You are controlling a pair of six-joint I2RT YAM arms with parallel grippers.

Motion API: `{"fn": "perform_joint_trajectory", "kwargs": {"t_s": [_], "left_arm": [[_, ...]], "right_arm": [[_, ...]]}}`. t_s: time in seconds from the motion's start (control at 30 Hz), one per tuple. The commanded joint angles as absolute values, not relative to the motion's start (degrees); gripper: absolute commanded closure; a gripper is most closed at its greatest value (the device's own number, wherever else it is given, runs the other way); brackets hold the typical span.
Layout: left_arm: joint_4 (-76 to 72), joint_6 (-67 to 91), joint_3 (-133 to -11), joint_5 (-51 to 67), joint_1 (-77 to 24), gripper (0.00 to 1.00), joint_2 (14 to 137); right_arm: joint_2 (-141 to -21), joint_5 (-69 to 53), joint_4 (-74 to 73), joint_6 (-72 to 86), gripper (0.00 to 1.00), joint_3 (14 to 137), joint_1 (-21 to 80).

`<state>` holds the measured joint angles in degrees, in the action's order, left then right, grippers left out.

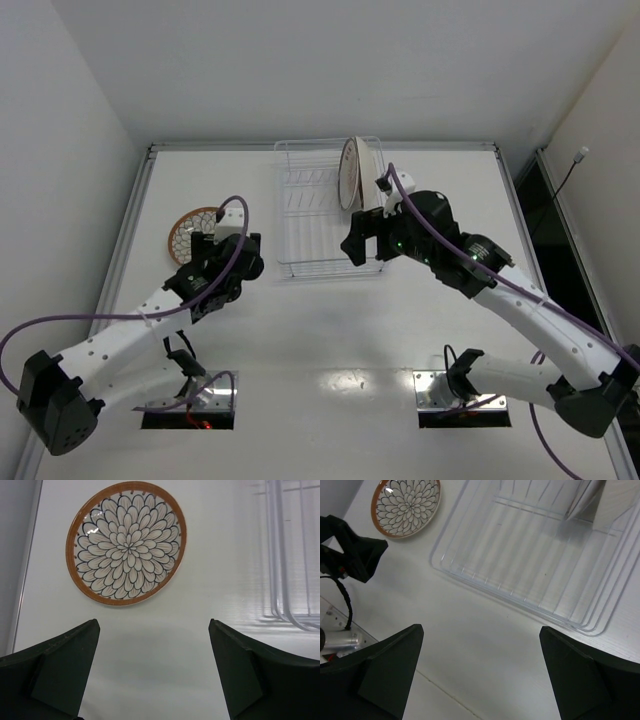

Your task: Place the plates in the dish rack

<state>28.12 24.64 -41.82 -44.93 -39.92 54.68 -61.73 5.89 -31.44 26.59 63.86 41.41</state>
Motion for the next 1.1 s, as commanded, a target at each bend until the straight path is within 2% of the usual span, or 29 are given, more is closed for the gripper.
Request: {"fn": "perform_joint_trajectory", "kwargs": {"t_s": [0.0,0.2,0.43,0.63,0.87,1.07], "left_arm": [[28.0,25.8,-43.5,-44.5,-36.3,0.11,56.9],[31.8,25.8,-51.3,-40.3,-27.2,0.11,73.7],[32.0,24.1,-58.9,-38.2,-22.7,0.11,88.7],[30.2,22.2,-61.2,-32.2,-17.8,0.12,94.7],[27.3,18.4,-61.7,-25.5,-17.3,0.16,96.7],[27.3,16.6,-63.6,-24.3,-17.3,0.17,100.7]], "right_arm": [[-62.8,1.2,-25.7,28.0,0.0,64.9,41.4],[-61.4,-2.8,-24.3,28.0,0.0,63.0,41.4],[-54.5,-4.7,-26.7,26.8,0.0,60.6,41.4],[-52.1,-4.7,-30.1,24.5,0.0,61.2,41.4],[-52.1,-4.7,-30.1,24.0,0.0,61.2,41.4],[-54.2,-5.7,-29.5,23.5,0.0,61.8,41.4]]}}
